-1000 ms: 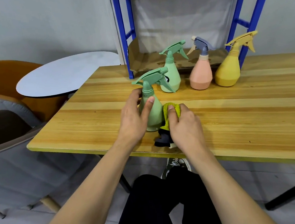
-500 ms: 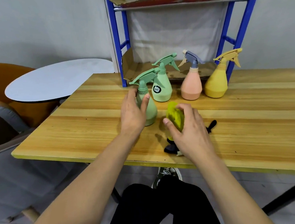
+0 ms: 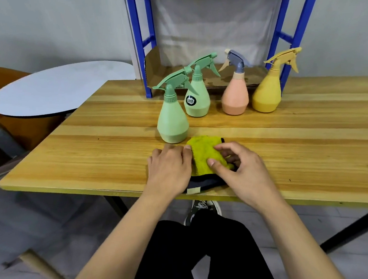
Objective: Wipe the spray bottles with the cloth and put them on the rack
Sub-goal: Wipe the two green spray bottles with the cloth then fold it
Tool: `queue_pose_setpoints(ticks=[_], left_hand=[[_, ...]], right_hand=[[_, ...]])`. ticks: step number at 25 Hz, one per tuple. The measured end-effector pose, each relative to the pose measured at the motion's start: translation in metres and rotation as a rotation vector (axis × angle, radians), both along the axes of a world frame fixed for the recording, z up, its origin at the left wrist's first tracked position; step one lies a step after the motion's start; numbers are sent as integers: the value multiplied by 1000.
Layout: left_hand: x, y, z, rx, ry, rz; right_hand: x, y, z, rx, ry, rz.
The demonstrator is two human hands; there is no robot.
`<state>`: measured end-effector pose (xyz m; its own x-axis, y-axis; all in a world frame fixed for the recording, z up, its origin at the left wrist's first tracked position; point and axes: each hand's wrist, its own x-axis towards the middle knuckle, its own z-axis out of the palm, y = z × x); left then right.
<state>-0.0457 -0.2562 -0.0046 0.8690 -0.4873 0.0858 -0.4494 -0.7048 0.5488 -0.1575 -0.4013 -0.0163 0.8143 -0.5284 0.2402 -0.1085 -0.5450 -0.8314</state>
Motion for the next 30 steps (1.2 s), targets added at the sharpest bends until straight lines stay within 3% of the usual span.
queue_pose_setpoints(ticks=[2, 6, 10, 13, 15, 17, 19, 23, 30], left_hand=[[1, -1, 9, -38, 133, -33], [7, 7, 18, -658, 612, 0], [15, 30, 24, -725, 609, 51], [22, 60, 28, -803, 593, 53], [27, 83, 35, -852, 562, -8], [33, 108, 42, -880, 474, -83], [42, 135, 51, -850, 305, -89], [80, 188, 69, -613, -19, 9], [129, 224, 92, -379, -535, 248]], right_hand=[[-4, -2, 0, 22, 5, 33], [-7, -1, 1, 61, -13, 118], [6, 27, 2, 31, -2, 151], [29, 44, 14, 152, -60, 39], [51, 59, 25, 265, -49, 120], [74, 80, 35, 388, -55, 325], [101, 101, 48, 383, -137, 399], [155, 129, 73, 113, -247, 360], [191, 168, 113, -219, -418, 364]])
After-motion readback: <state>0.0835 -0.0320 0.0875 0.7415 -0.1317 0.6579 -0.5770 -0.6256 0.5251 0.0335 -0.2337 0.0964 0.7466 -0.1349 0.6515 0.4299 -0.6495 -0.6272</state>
